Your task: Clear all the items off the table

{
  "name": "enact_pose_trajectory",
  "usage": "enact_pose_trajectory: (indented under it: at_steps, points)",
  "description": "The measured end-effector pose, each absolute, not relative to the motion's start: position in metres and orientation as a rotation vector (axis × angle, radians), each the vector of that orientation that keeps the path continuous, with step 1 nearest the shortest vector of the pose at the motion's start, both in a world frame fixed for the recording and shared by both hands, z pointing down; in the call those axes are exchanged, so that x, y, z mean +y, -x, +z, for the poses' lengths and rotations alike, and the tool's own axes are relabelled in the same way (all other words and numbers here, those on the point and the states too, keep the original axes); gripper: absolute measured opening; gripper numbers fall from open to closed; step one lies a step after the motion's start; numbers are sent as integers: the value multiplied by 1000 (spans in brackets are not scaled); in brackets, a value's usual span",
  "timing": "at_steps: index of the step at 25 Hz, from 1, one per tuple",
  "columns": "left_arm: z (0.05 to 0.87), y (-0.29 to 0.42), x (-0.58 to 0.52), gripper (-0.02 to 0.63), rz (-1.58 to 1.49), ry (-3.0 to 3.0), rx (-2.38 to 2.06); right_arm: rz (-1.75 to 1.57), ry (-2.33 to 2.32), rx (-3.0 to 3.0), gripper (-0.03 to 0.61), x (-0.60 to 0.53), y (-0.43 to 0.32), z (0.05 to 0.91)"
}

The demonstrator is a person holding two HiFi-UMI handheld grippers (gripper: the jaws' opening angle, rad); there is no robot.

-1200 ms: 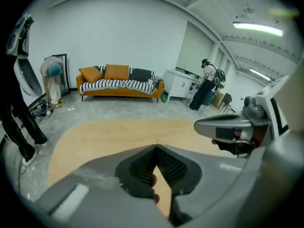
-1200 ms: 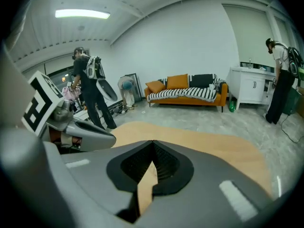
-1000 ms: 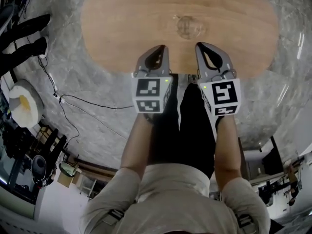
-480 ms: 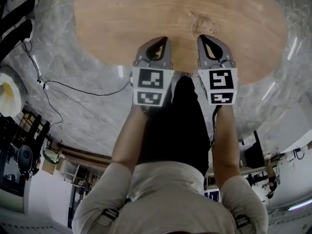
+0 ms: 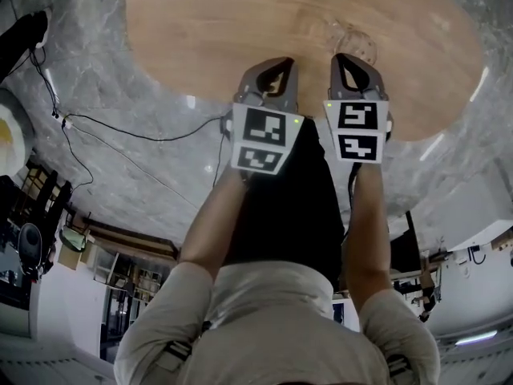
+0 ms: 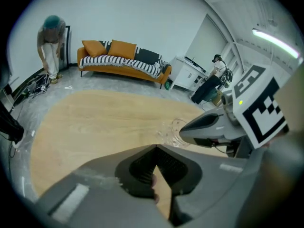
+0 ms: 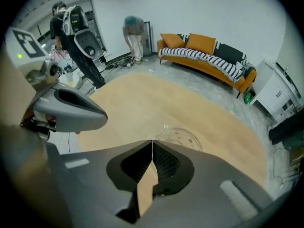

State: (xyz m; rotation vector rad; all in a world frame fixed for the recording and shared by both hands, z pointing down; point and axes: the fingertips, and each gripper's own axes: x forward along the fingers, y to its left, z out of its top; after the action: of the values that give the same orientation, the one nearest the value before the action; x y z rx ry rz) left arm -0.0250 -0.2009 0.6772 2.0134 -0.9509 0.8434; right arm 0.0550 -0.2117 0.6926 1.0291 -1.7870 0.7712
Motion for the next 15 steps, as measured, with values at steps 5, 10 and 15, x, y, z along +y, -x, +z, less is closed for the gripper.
enact_pose_trajectory:
  at_steps: [5, 10, 15]
  points:
    - [681, 34, -207, 20, 857, -2013, -941, 751, -1000, -1754, 51, -216, -49, 698]
    - [689, 38, -207, 20, 858, -1995, -942, 756, -989, -1732, 57, -213, -49, 705]
    - [692, 39, -203, 20, 857, -1993, -932, 732, -966, -1704, 58, -209, -48, 712]
